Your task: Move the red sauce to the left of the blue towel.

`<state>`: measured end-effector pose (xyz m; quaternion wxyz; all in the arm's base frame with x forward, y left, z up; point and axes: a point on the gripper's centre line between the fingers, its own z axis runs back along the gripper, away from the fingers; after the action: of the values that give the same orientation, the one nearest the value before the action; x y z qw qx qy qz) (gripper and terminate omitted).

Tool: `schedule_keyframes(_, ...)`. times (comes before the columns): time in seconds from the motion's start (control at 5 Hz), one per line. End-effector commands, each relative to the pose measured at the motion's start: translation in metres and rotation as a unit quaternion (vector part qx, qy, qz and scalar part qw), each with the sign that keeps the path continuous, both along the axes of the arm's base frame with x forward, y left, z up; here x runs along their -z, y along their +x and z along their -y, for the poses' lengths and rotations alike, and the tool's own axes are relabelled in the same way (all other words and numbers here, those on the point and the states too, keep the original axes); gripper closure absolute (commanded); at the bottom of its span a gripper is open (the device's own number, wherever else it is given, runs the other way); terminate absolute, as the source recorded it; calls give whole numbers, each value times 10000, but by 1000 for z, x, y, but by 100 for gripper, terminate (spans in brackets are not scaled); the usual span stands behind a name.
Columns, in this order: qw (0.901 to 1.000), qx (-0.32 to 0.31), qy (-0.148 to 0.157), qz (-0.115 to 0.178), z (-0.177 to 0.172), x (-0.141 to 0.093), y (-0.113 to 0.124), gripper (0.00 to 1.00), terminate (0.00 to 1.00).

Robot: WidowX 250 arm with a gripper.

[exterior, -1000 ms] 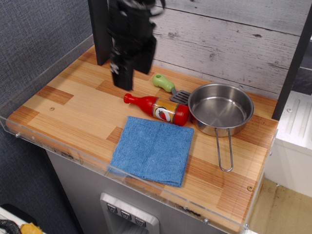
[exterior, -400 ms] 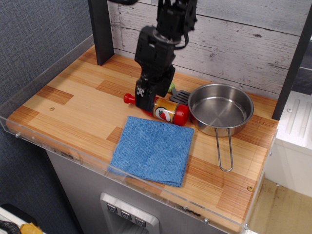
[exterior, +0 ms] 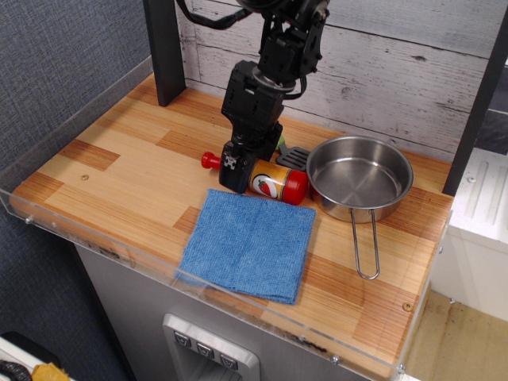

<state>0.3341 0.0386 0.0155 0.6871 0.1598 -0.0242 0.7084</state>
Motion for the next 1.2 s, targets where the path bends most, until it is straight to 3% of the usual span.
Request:
schedule_keyframes(0.0,9996,202,187,45,5,-8,1,100,0)
schedule_keyframes(0.4,9982,441,360,184,0,-21,3,100,0)
schedule_keyframes(0.6,9944,849,497,376,2,-48,8,100,0)
schedule_keyframes(1.0,9886,1262,412,708,21,-109,8,100,0)
